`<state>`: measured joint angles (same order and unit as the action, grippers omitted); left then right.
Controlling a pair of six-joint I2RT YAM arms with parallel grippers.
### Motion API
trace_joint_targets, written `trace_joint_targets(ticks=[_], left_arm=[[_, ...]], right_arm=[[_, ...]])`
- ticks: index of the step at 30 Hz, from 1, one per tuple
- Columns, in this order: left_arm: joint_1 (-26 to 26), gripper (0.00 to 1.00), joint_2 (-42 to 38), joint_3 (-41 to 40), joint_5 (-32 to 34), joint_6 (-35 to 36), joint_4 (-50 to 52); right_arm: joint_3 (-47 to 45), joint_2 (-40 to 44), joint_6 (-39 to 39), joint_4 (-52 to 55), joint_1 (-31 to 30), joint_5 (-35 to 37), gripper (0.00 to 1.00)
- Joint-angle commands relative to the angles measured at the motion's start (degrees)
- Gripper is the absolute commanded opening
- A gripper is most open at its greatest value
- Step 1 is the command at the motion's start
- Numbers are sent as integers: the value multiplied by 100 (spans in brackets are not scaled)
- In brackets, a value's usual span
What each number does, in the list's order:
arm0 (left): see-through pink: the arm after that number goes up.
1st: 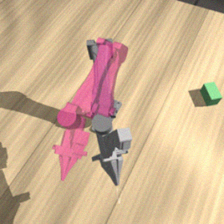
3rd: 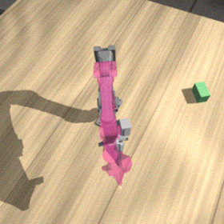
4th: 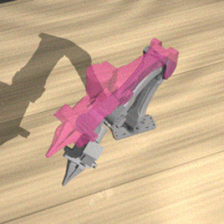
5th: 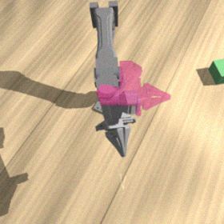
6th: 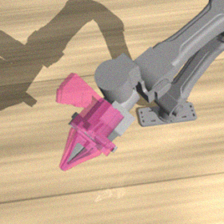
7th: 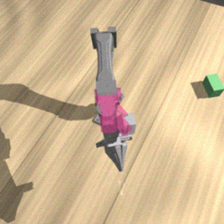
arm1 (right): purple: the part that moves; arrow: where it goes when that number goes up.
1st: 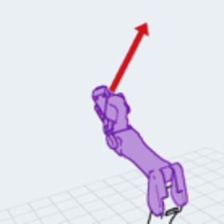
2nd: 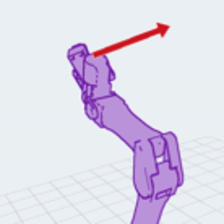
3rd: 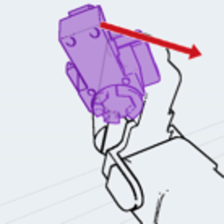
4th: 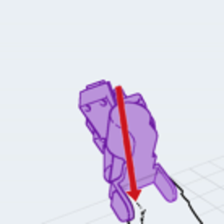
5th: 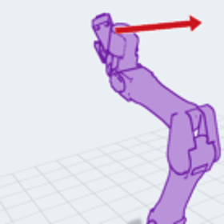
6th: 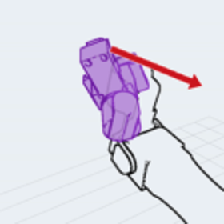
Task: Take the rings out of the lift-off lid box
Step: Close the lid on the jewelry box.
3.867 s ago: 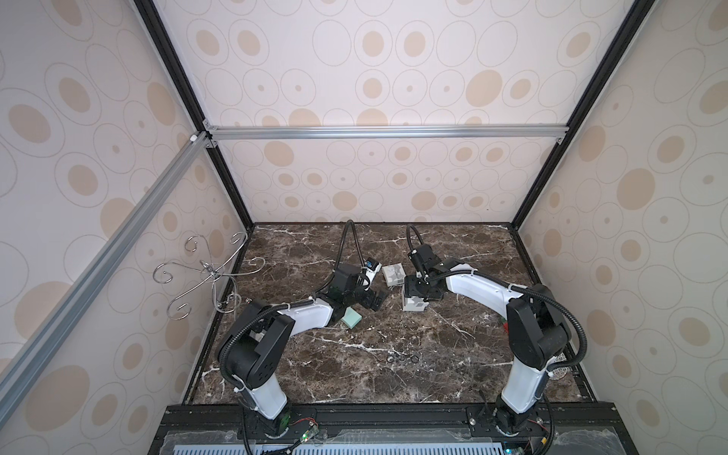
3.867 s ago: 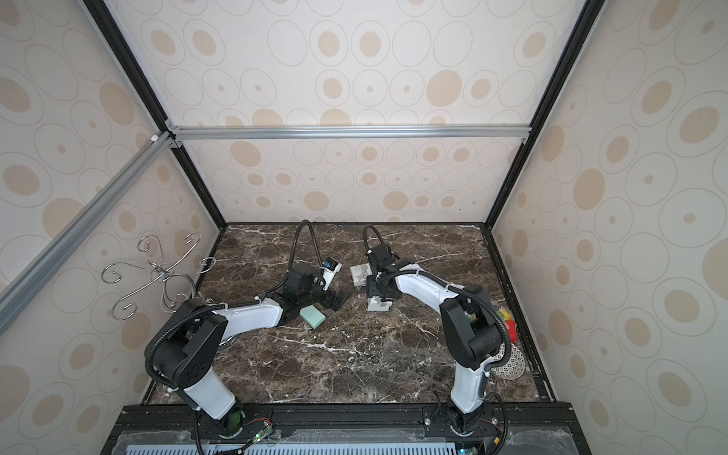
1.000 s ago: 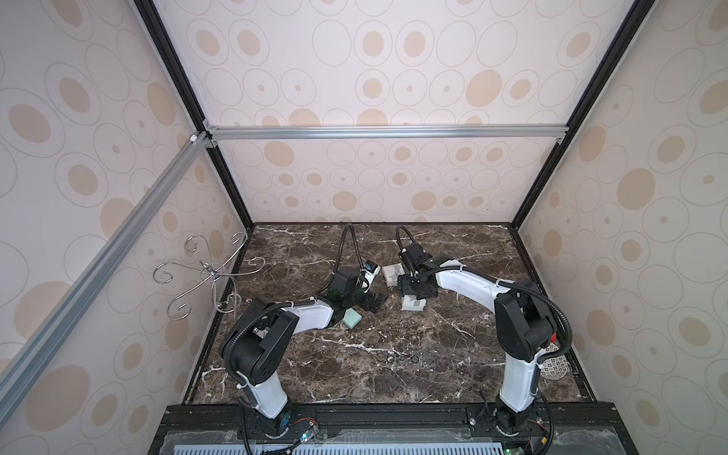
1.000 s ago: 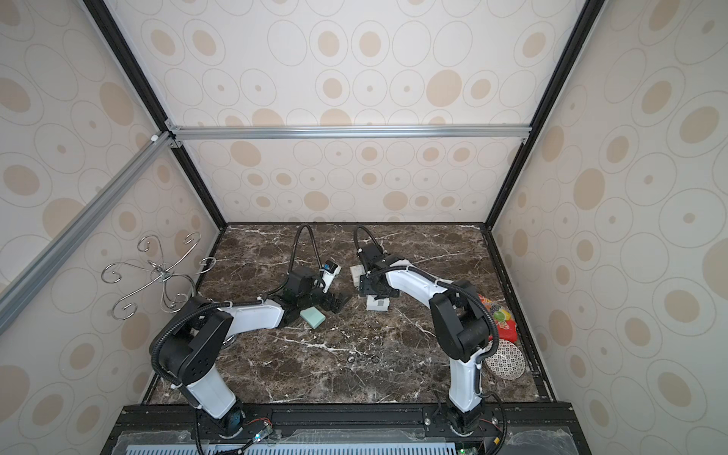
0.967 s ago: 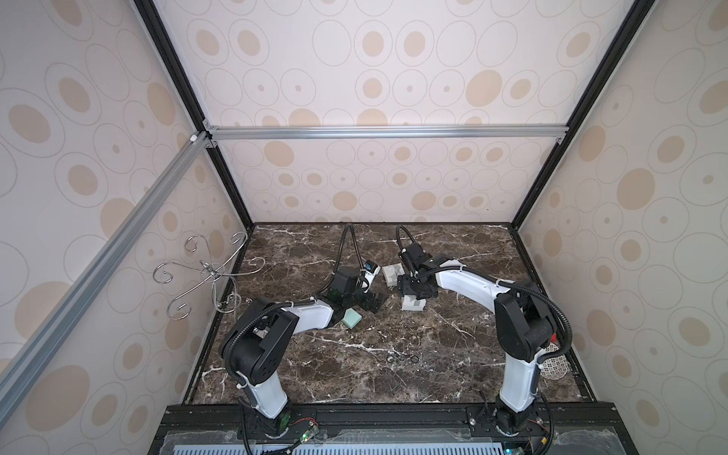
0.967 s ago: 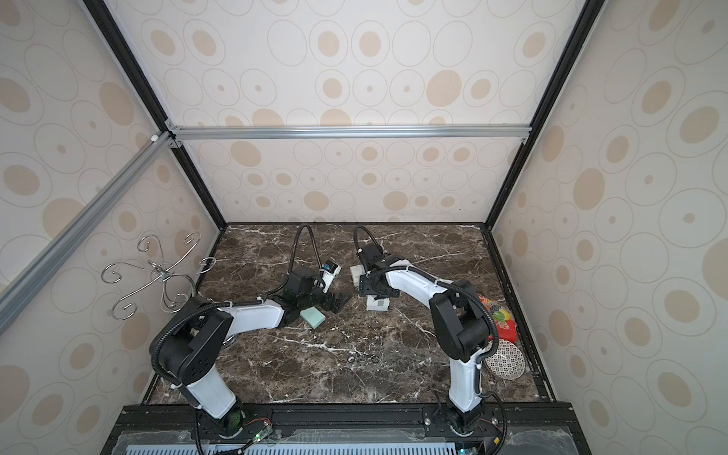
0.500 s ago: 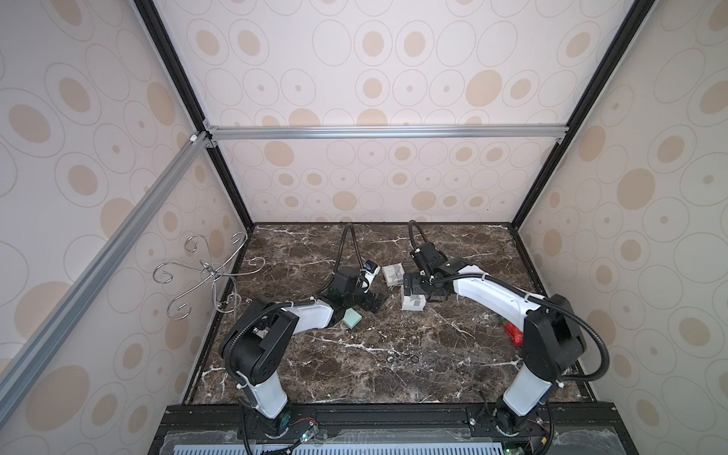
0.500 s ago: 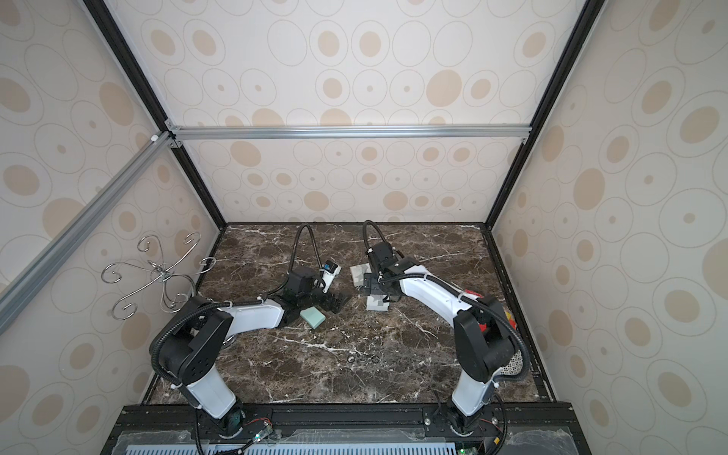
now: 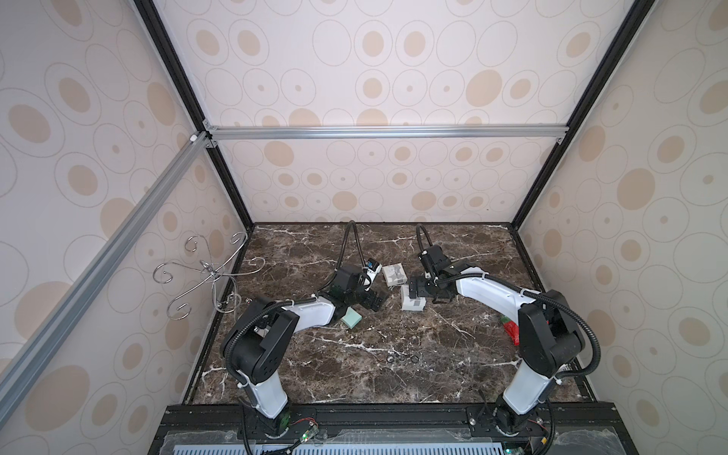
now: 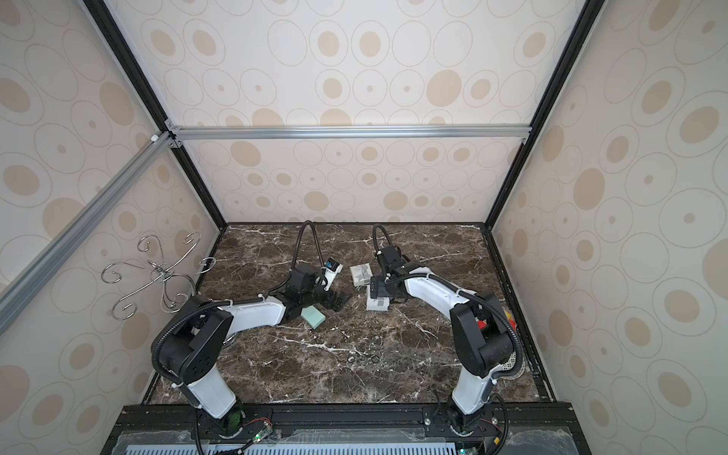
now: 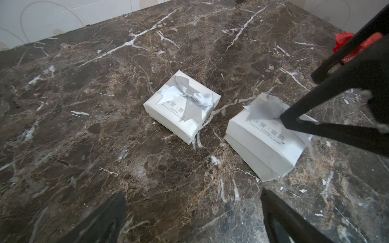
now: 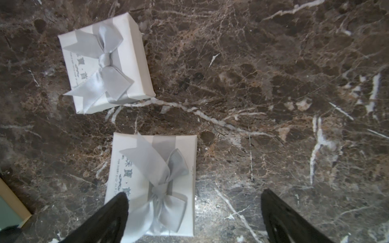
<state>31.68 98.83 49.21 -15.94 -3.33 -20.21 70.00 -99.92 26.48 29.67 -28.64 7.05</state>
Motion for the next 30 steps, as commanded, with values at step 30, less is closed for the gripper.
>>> trace_joint_targets(ticks=[30], left_arm=[[504, 100, 672, 1091, 398, 136, 653]], right_arm=[[-409, 294, -232, -199, 204, -15, 100]])
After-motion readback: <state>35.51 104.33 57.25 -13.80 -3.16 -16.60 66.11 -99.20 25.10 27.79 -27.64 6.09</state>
